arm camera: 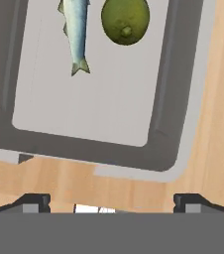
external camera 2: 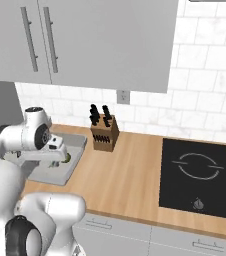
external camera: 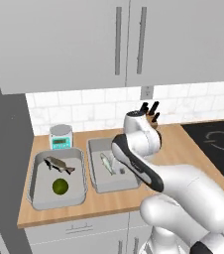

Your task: Place one lime and one fish in each tupperware on the nearby counter, to pack two identical lunches.

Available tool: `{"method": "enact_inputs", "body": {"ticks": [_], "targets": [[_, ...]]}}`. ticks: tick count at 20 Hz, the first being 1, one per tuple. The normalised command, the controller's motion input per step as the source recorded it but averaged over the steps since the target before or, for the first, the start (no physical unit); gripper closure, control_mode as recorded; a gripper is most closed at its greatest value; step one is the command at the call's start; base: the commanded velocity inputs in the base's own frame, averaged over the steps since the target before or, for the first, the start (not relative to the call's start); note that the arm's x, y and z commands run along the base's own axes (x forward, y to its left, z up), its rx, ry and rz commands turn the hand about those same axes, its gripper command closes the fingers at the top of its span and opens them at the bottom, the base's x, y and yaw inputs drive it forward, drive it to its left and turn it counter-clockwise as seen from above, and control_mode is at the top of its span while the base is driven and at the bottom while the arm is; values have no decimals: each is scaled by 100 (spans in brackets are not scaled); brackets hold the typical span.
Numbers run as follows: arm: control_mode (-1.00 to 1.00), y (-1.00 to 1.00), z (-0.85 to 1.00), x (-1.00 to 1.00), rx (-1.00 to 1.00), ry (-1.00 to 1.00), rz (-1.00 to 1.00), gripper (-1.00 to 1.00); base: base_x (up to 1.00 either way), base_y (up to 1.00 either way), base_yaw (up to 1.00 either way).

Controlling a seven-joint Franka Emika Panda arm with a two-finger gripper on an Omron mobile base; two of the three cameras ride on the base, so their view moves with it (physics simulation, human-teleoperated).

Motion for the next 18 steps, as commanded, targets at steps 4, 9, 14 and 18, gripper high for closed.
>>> {"method": "enact_inputs", "body": {"ticks": [4,9,14,18], "targets": [[-100,-37,96,-70,0,-3,-1,-100,0,0,0],[-100,-41,38,-73,10,-14,-12,-100,0,0,0],[-100,-50,0,-39,8,3,-10,-100,0,0,0],[-100,-53,-1,-18,4,14,-4,-100,0,0,0]]}}
